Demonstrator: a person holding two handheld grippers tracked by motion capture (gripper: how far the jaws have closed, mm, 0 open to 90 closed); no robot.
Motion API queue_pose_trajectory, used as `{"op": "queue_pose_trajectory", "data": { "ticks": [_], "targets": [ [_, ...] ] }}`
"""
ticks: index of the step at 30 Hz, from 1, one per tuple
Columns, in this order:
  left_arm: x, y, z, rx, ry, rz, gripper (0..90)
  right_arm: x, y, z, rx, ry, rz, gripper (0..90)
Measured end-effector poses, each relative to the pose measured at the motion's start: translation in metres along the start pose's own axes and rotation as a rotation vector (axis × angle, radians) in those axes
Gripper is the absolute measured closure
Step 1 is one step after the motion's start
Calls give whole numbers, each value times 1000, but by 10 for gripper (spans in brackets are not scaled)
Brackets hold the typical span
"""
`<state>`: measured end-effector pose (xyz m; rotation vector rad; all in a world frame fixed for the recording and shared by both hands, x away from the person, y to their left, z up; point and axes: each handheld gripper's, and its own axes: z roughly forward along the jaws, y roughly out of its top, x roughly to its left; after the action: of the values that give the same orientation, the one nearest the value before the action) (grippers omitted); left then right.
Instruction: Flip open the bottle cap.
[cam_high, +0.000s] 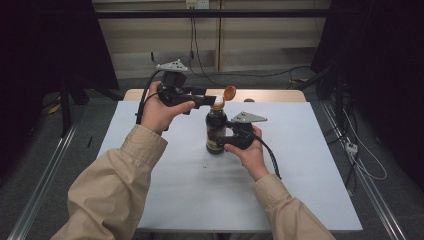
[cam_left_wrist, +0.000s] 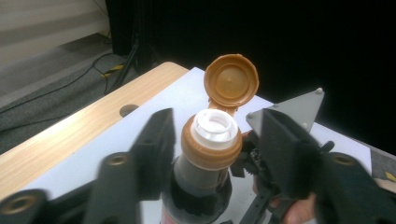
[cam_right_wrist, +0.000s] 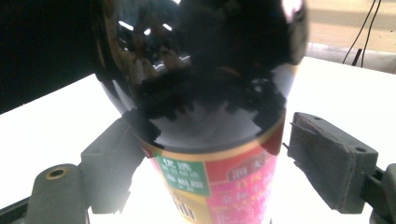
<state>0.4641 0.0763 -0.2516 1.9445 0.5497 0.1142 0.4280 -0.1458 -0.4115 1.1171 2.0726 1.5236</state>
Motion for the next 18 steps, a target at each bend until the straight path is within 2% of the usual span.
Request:
{"op": "queue_pose_trajectory", "data": {
  "ticks": [5, 10, 18],
  "targets": [
    [-1, -6, -1, -9, 2, -4, 350, -1, -1, -8, 3, 8, 9, 178],
    [-2, -14, -3, -20, -2, -9, 304, 0, -4, -15, 19, 7, -9, 172],
    [1, -35, -10, -32, 9, -19, 248, -2, -10, -30, 13, 39, 3, 171]
  ]
}}
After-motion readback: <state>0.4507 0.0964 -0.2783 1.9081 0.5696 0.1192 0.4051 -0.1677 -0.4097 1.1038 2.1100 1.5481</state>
